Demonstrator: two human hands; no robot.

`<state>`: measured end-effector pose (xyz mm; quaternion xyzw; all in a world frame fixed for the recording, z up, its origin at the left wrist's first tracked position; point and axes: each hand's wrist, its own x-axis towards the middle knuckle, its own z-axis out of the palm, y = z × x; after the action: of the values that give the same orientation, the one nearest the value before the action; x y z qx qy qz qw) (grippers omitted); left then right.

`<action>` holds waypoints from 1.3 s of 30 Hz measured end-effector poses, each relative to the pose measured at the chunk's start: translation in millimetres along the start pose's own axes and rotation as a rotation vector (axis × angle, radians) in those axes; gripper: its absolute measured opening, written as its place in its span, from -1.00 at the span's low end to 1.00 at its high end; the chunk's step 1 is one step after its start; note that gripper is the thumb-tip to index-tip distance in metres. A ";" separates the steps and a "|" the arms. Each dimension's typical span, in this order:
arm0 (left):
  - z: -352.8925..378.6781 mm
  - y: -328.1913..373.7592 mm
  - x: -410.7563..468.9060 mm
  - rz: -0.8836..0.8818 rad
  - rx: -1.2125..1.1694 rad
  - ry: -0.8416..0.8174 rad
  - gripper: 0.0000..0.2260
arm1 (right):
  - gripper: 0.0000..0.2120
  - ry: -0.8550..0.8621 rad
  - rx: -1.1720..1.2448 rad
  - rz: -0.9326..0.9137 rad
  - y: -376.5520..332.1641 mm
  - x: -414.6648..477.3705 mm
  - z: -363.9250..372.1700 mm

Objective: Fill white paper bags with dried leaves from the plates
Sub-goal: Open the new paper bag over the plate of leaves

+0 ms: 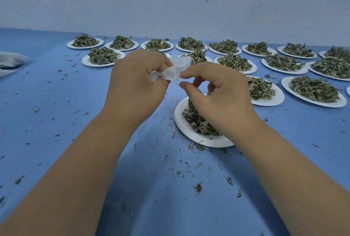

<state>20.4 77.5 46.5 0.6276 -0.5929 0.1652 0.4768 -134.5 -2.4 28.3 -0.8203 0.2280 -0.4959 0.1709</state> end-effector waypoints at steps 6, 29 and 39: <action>1.5 0.7 0.0 0.145 0.020 -0.006 -0.88 | -0.82 0.002 0.006 -0.068 -5.8 0.3 5.3; 4.7 -0.1 -5.4 -0.061 -0.278 -0.344 -0.19 | -0.73 -0.342 0.178 0.011 -26.6 -3.7 -4.7; 14.2 -12.1 -12.5 -0.146 -0.168 -0.203 -0.74 | -0.68 -0.347 0.242 0.245 -33.4 -2.8 -11.0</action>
<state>23.3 71.7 25.1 0.6404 -0.6027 0.0157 0.4759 -138.7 26.5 48.0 -0.8329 0.2318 -0.3471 0.3634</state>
